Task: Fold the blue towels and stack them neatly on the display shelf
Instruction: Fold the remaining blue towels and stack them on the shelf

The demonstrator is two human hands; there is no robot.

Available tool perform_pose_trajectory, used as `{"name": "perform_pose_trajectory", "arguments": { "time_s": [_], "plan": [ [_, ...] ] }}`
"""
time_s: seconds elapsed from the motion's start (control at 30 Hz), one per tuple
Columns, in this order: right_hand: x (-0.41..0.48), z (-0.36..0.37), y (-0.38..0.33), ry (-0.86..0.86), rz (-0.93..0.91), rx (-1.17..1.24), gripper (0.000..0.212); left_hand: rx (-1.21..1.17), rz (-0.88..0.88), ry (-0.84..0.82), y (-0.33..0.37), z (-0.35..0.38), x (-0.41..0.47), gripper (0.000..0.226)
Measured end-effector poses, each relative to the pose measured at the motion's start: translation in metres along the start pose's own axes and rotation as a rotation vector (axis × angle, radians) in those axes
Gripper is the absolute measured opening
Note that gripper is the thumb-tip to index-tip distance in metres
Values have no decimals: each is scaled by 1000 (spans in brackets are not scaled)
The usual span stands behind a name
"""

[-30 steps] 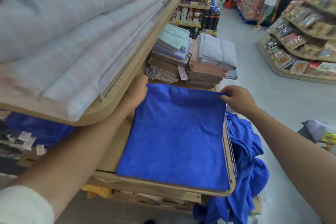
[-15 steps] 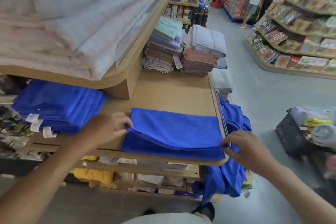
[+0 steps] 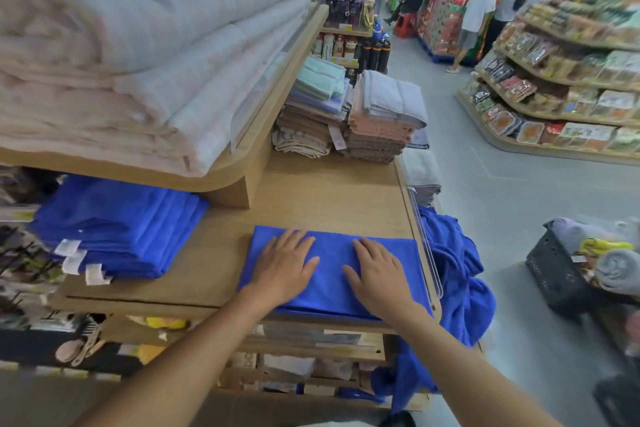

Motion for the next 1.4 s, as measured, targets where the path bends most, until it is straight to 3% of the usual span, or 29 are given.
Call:
{"name": "perform_pose_trajectory", "arguments": {
  "time_s": [0.07,0.23,0.6,0.67,0.8,0.97,1.1,1.23,1.4],
  "plan": [
    [-7,10,8,-4,77,-39,74,93,-30,-41,-6,19,-10,66],
    [-39,27,36,36,134,-75,95,98,-21,49,-25,34,-32,76],
    [45,6,48,-6,116,-52,85,137,-94,-83,-31,22,56,76],
    [51,-1,47,-12,170,-37,86,138,-109,-102,-30,19,63,76],
    [50,-16,51,97,358,226,86,96,-59,-52,-16,19,63,76],
    [71,-28,57,-55,447,133,90,101,-2,-63,5,27,60,76],
    [91,-48,67,-135,550,213,101,106,7,-52,5,27,60,77],
    [108,-62,69,-228,572,343,60,103,5,-41,4,28,60,77],
    [99,-73,85,-155,673,765,37,94,2,-43,4,29,60,77]
  ]
}}
Point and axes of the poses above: each hand's wrist, its own x-axis towards the middle knuckle, its own z-axis out of the palm, y = z × x, the point moved 3 cm from there along x, towards the middle knuckle, and after that the axes turned 5 degrees about -z, right-handed, at the moved point
